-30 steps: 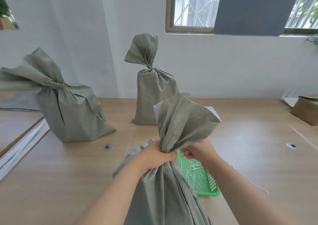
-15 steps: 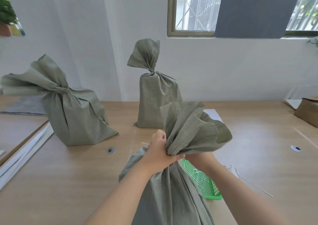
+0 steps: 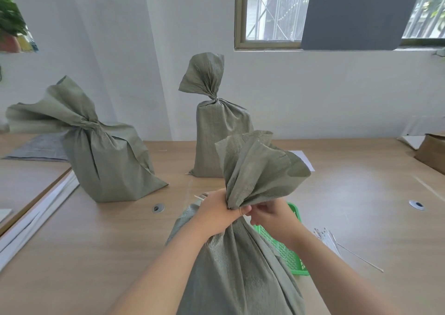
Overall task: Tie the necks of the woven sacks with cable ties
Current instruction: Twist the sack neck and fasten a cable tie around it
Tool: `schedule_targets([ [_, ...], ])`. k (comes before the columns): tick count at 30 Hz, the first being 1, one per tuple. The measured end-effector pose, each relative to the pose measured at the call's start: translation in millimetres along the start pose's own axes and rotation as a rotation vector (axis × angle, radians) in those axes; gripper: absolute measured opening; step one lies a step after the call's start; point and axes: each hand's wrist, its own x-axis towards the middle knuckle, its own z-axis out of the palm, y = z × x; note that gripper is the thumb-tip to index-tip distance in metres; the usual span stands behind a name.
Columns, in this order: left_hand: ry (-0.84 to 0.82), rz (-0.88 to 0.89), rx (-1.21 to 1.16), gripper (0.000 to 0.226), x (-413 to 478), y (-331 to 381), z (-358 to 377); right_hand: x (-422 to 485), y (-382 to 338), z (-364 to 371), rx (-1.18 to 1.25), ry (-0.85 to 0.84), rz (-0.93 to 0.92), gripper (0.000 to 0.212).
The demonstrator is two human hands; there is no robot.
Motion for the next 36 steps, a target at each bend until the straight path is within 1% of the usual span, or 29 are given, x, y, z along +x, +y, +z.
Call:
schedule_targets([
  [2,-0.068,0.043,-0.007,0.036,-1,2,-2,-4,-4,-1,0.007,-0.020,0.060,0.024],
  [4,-0.108,0.080,-0.016,0.028,-2,2,-4,-7,-9,-5,0.018,-0.027,0.106,0.022],
  [5,-0.127,0.100,-0.011,0.027,-2,3,-6,-8,-11,-7,0.072,-0.041,0.107,0.020],
  [7,-0.177,0.110,0.052,0.029,-2,4,-10,-13,-17,-8,0.194,-0.085,0.061,0.019],
  [8,-0.197,0.106,0.101,0.027,-2,4,-12,-15,-18,-7,0.208,-0.098,0.034,0.021],
  [9,-0.212,0.105,0.155,0.024,-1,3,-13,-16,-16,-3,0.200,-0.093,0.010,0.023],
  [11,-0.233,0.102,0.213,0.023,-1,5,-14,-14,-14,6,0.183,-0.013,-0.009,0.025],
  [13,-0.234,0.092,0.229,0.031,-3,8,-15,-8,-11,13,0.143,0.080,-0.044,0.020],
  [15,-0.229,0.098,0.244,0.042,-3,10,-19,-5,-12,16,0.103,0.109,-0.098,0.016],
  [18,-0.246,0.053,0.266,0.051,-2,13,-27,-1,-11,14,0.073,0.126,-0.162,0.021],
  [21,-0.217,0.019,0.435,0.046,-2,19,-34,1,-12,12,0.078,0.121,-0.136,0.025],
  [24,-0.148,-0.014,0.519,0.048,-8,26,-36,2,-11,12,0.122,0.100,-0.114,0.038],
  [25,-0.123,-0.028,0.538,0.049,-9,29,-36,3,-10,12,0.134,0.092,-0.108,0.039],
  [27,-0.106,-0.057,0.566,0.051,-11,33,-36,5,-9,12,0.164,0.076,-0.081,0.029],
  [29,-0.116,-0.068,0.605,0.051,-11,36,-36,4,-5,11,0.228,0.051,-0.029,0.010],
  [35,-0.102,-0.135,0.751,0.036,-5,39,-36,-2,7,12,0.259,-0.012,0.013,0.019],
  [36,-0.112,-0.153,0.760,0.037,-4,40,-37,-3,10,12,0.245,-0.014,0.014,0.018],
])
